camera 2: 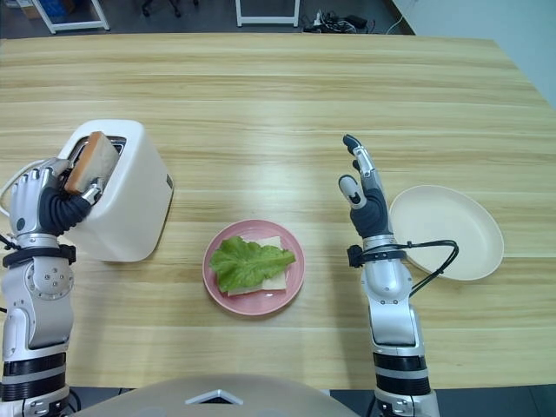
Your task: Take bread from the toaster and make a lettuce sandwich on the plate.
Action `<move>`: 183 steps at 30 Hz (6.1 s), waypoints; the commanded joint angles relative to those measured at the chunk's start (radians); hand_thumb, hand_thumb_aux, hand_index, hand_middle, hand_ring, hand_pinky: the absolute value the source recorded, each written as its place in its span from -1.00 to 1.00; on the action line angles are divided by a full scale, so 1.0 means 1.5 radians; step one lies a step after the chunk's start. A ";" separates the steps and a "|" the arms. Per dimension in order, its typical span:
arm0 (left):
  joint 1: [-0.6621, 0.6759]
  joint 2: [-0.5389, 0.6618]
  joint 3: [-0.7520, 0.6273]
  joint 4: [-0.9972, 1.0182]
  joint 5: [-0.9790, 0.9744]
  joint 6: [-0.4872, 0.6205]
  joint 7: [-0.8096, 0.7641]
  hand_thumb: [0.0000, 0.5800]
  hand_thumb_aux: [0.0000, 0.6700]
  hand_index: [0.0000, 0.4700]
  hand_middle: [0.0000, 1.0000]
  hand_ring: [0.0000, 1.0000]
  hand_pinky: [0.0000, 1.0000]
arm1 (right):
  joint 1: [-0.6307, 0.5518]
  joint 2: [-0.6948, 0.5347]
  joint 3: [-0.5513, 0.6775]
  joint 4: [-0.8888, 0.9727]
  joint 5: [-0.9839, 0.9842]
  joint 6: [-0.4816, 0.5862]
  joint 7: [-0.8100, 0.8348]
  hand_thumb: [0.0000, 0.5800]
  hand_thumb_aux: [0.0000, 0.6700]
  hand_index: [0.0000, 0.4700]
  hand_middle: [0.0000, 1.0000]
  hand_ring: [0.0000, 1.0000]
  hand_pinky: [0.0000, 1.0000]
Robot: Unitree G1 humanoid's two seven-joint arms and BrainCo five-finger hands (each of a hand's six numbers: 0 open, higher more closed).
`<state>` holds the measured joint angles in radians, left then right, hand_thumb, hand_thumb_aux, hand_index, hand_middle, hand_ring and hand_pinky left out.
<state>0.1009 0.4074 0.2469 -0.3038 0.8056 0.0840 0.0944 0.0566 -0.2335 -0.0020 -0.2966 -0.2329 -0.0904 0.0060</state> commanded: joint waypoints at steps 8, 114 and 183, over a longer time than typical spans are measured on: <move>-0.017 -0.016 -0.065 -0.129 -0.036 -0.335 0.355 1.00 1.00 1.00 1.00 1.00 1.00 | -0.011 0.010 -0.016 0.027 0.002 -0.006 -0.017 -1.00 -1.00 -1.00 -1.00 -1.00 -1.00; -0.028 -0.007 -0.292 0.293 -0.201 -0.344 0.204 0.47 -0.03 -0.03 1.00 1.00 1.00 | 0.085 -0.296 0.154 -0.017 -0.501 -0.127 -0.462 -1.00 -1.00 -1.00 -1.00 -1.00 -1.00; -0.068 -0.308 -0.179 0.420 -0.569 -0.364 -0.080 -1.00 -1.00 -1.00 -1.00 -1.00 -1.00 | 0.008 -0.007 0.089 0.355 -0.039 -0.205 -0.182 -1.00 -1.00 -1.00 -1.00 -1.00 -1.00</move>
<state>0.0173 -0.0343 -0.0335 0.2683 -0.0689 -0.4189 -0.0569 0.0918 -0.2601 0.1489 0.1947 -0.2663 -0.4159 -0.2403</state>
